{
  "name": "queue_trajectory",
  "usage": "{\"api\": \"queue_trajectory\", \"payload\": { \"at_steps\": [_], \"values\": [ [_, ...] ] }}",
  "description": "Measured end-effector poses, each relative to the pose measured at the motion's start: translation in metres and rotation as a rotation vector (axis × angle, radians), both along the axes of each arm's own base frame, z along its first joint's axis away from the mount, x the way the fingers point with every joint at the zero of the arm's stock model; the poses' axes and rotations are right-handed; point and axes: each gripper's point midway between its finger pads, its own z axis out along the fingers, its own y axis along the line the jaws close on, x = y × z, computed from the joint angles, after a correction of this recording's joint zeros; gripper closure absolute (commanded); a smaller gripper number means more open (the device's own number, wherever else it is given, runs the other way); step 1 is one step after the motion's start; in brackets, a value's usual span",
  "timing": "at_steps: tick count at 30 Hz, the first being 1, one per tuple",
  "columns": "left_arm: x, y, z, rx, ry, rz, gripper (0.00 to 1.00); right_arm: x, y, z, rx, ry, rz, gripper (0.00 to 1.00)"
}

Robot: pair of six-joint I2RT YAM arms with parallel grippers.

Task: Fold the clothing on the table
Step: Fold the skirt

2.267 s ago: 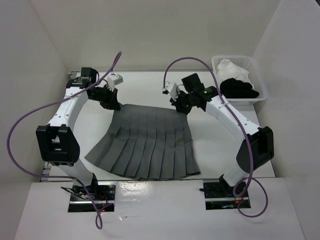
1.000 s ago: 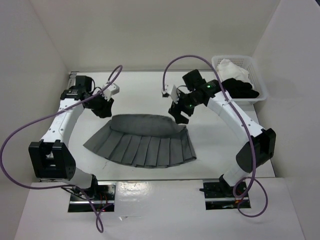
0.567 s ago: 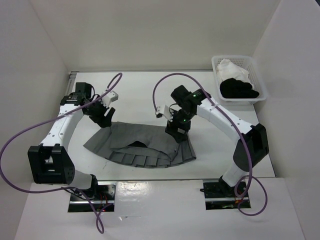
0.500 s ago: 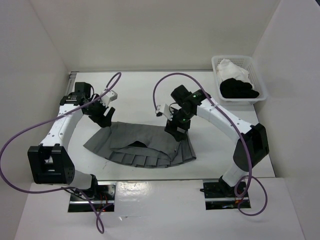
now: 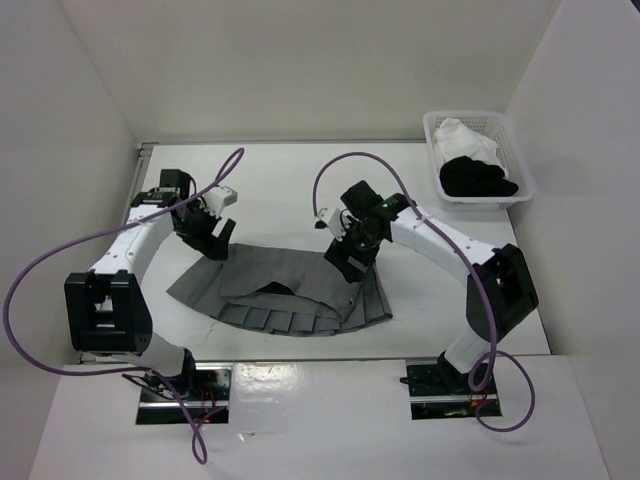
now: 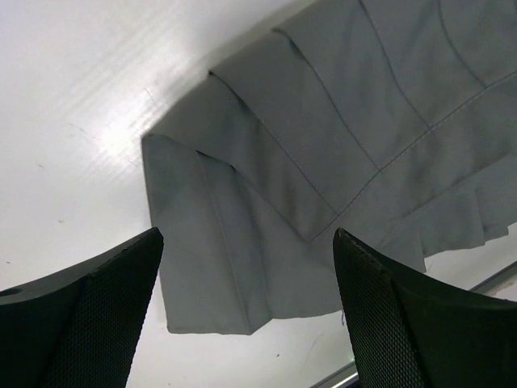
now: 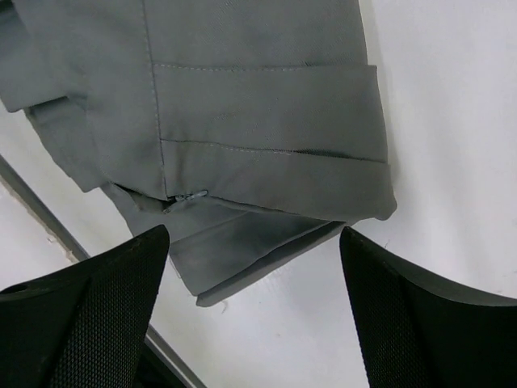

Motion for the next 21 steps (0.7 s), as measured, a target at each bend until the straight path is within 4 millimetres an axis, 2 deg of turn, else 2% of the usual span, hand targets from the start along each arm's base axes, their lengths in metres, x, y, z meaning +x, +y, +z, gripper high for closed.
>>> {"api": "queue_trajectory", "payload": {
  "at_steps": [4, 9, 14, 21],
  "values": [
    [-0.014, 0.0, -0.014, 0.034, 0.055, -0.005, 0.08, -0.003, -0.005, -0.012, -0.03, 0.019, -0.046, 0.11],
    [-0.015, 0.003, -0.017, 0.076, 0.067, 0.016, 0.08, -0.003, 0.0, -0.031, -0.06, 0.056, -0.085, 0.13],
    [-0.024, 0.003, -0.027, 0.118, 0.102, 0.034, 0.08, -0.012, 0.003, -0.049, -0.126, 0.06, -0.097, 0.13],
    [-0.032, -0.013, -0.042, 0.152, 0.136, 0.057, 0.08, -0.002, 0.0, -0.07, -0.198, 0.036, -0.167, 0.1]
  ]
}}
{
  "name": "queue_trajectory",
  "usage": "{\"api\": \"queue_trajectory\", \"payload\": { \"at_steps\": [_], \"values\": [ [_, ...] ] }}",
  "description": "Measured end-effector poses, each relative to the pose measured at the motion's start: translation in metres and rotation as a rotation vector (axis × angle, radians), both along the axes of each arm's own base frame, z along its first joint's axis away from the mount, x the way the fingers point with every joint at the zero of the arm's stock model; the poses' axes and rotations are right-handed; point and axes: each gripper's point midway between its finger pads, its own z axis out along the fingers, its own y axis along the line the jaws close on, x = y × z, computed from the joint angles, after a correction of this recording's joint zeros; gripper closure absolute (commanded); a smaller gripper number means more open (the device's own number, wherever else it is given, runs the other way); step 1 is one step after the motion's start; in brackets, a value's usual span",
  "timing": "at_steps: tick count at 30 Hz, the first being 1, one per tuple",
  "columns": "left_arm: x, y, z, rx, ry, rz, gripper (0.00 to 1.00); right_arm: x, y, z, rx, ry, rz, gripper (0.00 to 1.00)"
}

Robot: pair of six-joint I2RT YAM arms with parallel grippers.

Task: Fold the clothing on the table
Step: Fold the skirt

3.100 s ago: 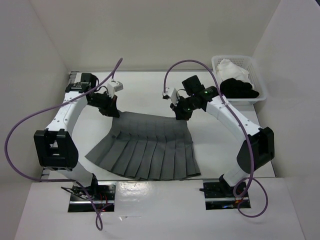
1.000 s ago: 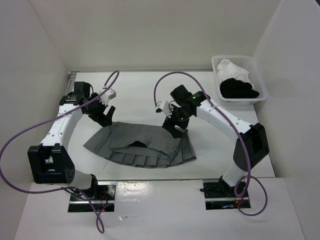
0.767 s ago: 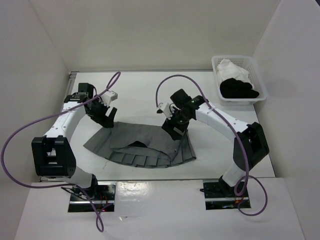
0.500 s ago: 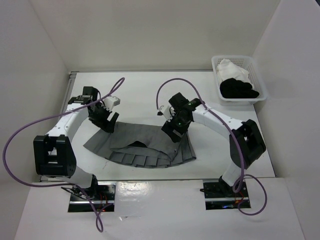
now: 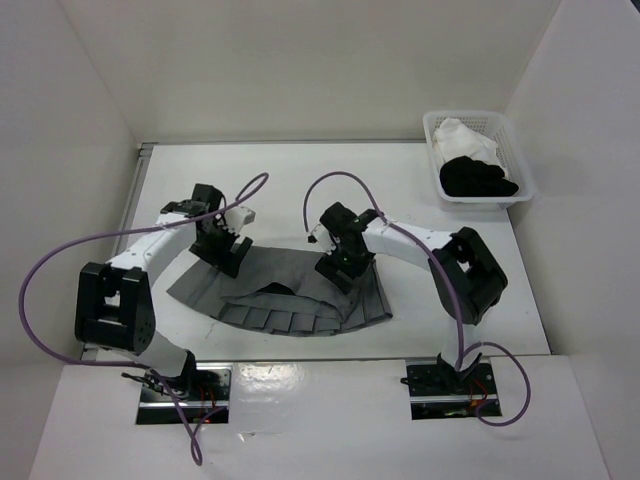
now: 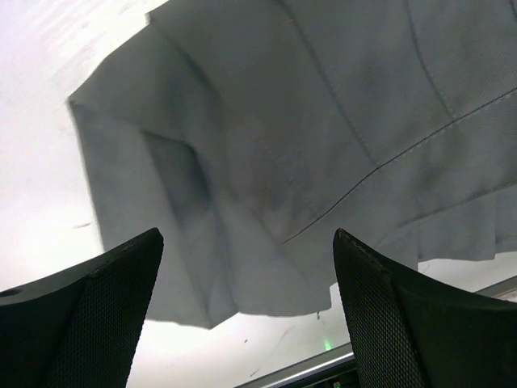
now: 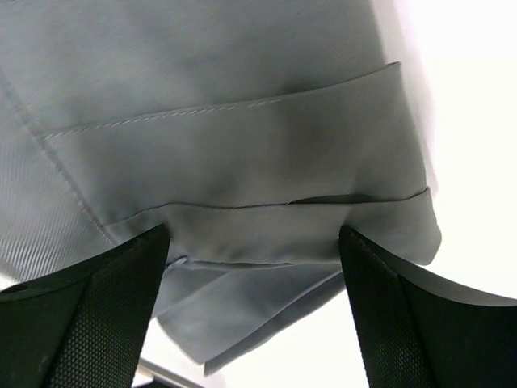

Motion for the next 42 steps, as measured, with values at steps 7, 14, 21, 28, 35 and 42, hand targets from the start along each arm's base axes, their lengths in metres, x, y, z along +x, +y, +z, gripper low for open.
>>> {"api": "queue_trajectory", "payload": {
  "at_steps": [7, 14, 21, 28, 35, 42],
  "values": [
    [0.001, -0.015, -0.02, 0.068, 0.03, 0.009, 0.08, 0.011, -0.007, -0.013, -0.06, -0.035, -0.041, 0.09],
    [0.008, -0.019, -0.05, 0.12, 0.075, 0.04, 0.12, 0.018, -0.013, -0.015, -0.099, -0.07, -0.063, 0.06],
    [0.011, -0.02, -0.054, 0.16, 0.068, 0.045, 0.12, 0.028, -0.017, -0.014, -0.115, -0.11, -0.084, 0.05],
    [0.016, -0.02, -0.053, 0.176, 0.044, 0.043, 0.12, 0.063, -0.036, -0.011, -0.085, -0.18, -0.186, 0.05],
    [0.047, -0.016, -0.049, 0.161, -0.015, 0.059, 0.12, 0.112, -0.072, -0.005, -0.096, -0.266, -0.3, 0.05],
    [0.095, -0.02, -0.045, 0.15, -0.073, 0.075, 0.12, 0.152, -0.08, 0.001, -0.146, -0.354, -0.303, 0.05]
  ]
}}
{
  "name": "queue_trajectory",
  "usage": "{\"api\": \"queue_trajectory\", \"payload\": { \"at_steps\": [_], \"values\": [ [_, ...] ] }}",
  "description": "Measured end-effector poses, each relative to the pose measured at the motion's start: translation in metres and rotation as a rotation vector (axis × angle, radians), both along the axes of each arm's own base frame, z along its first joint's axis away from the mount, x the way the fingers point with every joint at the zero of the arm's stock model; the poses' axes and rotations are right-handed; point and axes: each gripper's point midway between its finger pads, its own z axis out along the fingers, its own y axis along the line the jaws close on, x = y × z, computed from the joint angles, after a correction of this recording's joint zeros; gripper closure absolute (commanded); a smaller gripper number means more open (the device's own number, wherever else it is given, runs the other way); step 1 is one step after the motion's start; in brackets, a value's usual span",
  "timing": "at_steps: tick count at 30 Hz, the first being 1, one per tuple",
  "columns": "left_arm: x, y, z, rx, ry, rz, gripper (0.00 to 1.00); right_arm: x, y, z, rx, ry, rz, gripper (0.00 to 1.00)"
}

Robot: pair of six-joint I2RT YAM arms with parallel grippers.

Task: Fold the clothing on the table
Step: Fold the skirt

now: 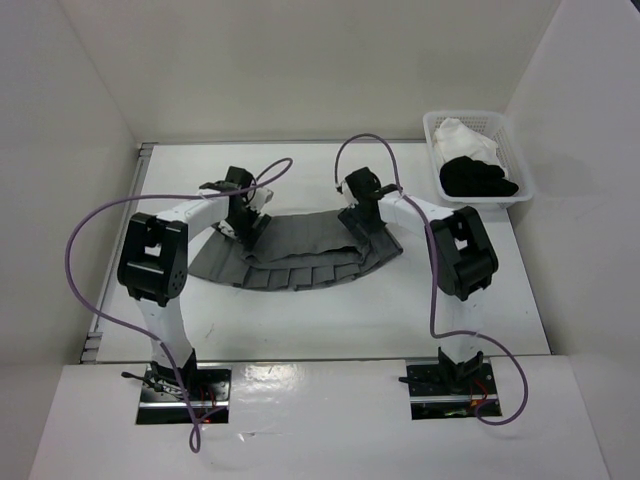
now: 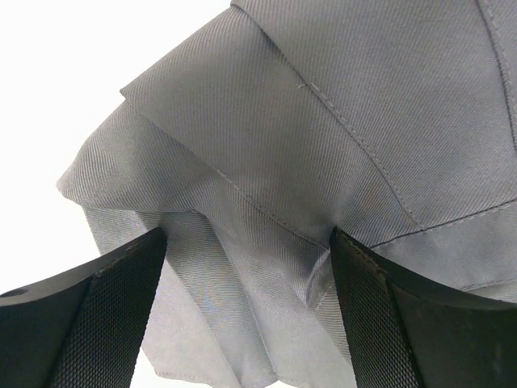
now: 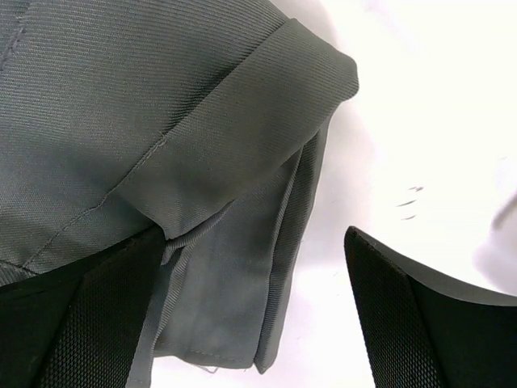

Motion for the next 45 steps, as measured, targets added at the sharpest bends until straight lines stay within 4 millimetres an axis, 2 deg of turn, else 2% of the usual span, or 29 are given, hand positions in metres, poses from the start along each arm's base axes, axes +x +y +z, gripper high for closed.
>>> {"api": "queue_trajectory", "payload": {
  "at_steps": [4, 8, 10, 12, 14, 18, 20, 22, 23, 29, 32, 35, 42, 45],
  "values": [
    [0.019, -0.006, 0.002, -0.025, -0.016, 0.0, 0.12, 0.016, -0.009, 0.004, -0.016, -0.026, -0.019, 0.04],
    [0.013, -0.006, 0.005, -0.032, 0.002, 0.0, 0.1, 0.017, -0.021, 0.014, -0.008, -0.023, -0.022, 0.02],
    [0.007, -0.001, 0.015, -0.043, 0.011, 0.007, 0.07, 0.014, -0.023, 0.027, 0.013, -0.023, -0.009, 0.02],
    [0.002, 0.006, 0.033, -0.065, -0.002, 0.017, 0.05, 0.009, -0.024, 0.05, 0.051, -0.036, 0.015, 0.02],
    [0.0, 0.015, 0.059, -0.095, -0.043, 0.028, 0.0, 0.003, -0.023, 0.083, 0.108, -0.077, 0.045, 0.02],
    [0.003, 0.035, 0.116, -0.155, -0.187, 0.042, 0.0, -0.012, -0.025, 0.148, 0.229, -0.177, 0.119, 0.02],
    [0.003, 0.042, 0.129, -0.185, -0.223, 0.031, 0.0, -0.019, -0.034, 0.165, 0.266, -0.208, 0.13, 0.02],
    [0.005, 0.044, 0.126, -0.221, -0.22, 0.004, 0.0, -0.028, -0.043, 0.167, 0.296, -0.198, 0.133, 0.02],
    [0.006, 0.043, 0.119, -0.246, -0.2, -0.014, 0.0, -0.031, -0.048, 0.163, 0.307, -0.183, 0.13, 0.02],
    [0.003, 0.035, 0.037, -0.363, 0.022, -0.101, 0.0, -0.063, -0.061, 0.124, 0.345, -0.019, 0.106, 0.02],
    [-0.002, 0.033, 0.017, -0.401, 0.081, -0.123, 0.0, -0.074, -0.062, 0.118, 0.363, 0.021, 0.109, 0.02],
    [0.005, 0.036, 0.021, -0.417, 0.064, -0.14, 0.0, -0.083, -0.065, 0.12, 0.387, 0.036, 0.106, 0.02],
    [0.045, 0.061, 0.059, -0.446, -0.095, -0.151, 0.0, -0.089, -0.081, 0.134, 0.44, 0.006, 0.067, 0.05],
    [0.05, 0.068, 0.059, -0.47, -0.1, -0.147, 0.0, -0.091, -0.085, 0.134, 0.462, 0.013, 0.053, 0.05]
  ]
}}
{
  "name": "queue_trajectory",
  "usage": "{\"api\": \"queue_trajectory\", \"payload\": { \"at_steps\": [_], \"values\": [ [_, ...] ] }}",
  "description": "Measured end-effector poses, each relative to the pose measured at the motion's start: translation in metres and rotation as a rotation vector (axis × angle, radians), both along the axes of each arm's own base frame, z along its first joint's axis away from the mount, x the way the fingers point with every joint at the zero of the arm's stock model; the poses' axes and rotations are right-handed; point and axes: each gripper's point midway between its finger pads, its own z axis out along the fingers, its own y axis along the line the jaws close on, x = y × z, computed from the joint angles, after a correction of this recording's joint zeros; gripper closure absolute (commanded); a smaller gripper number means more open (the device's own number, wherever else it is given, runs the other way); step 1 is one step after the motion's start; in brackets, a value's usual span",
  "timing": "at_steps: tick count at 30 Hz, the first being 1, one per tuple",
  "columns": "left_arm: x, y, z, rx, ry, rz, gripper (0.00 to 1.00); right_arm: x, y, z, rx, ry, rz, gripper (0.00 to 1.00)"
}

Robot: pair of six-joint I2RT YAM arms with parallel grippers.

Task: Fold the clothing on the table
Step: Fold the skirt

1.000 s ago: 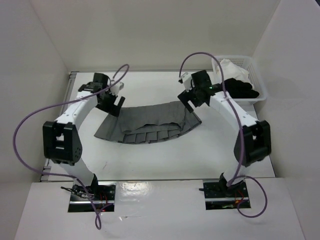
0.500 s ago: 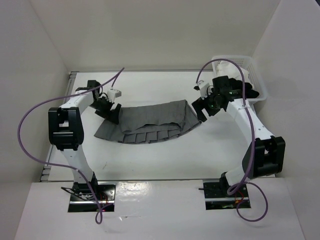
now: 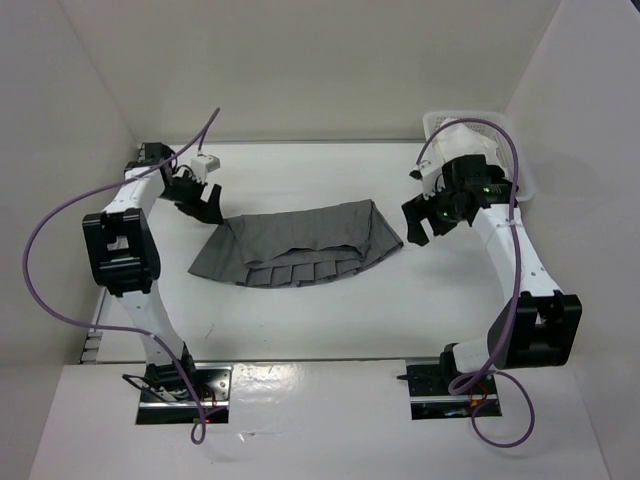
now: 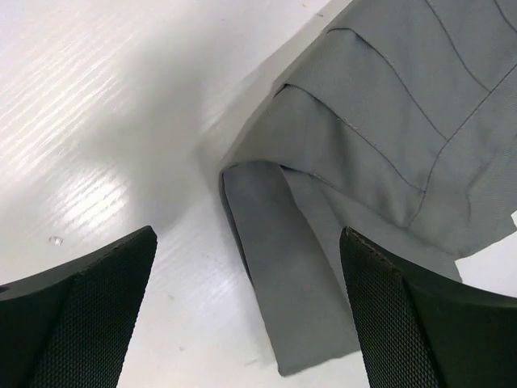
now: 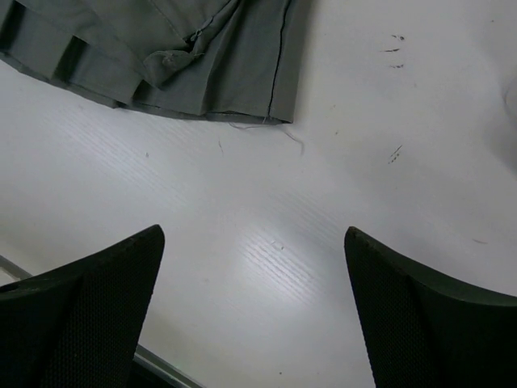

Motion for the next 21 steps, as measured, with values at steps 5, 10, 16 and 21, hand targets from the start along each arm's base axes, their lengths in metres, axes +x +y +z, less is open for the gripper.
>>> {"api": "queue_trajectory", "payload": {
  "at_steps": [5, 10, 16, 21],
  "values": [
    [-0.004, -0.01, -0.028, -0.073, 0.075, -0.036, 0.0, -0.004, -0.001, -0.001, 0.02, 0.016, -0.004, 0.06],
    [-0.015, -0.023, -0.048, -0.154, 0.155, -0.071, 0.0, -0.005, 0.001, -0.001, 0.033, 0.021, 0.004, 0.06],
    [-0.01, -0.029, -0.045, -0.196, 0.152, -0.083, 0.0, -0.008, 0.002, -0.002, 0.041, 0.031, 0.004, 0.07],
    [-0.005, -0.031, -0.047, -0.219, 0.152, -0.087, 0.0, -0.008, 0.002, -0.002, 0.047, 0.033, 0.007, 0.07]
  ]
}}
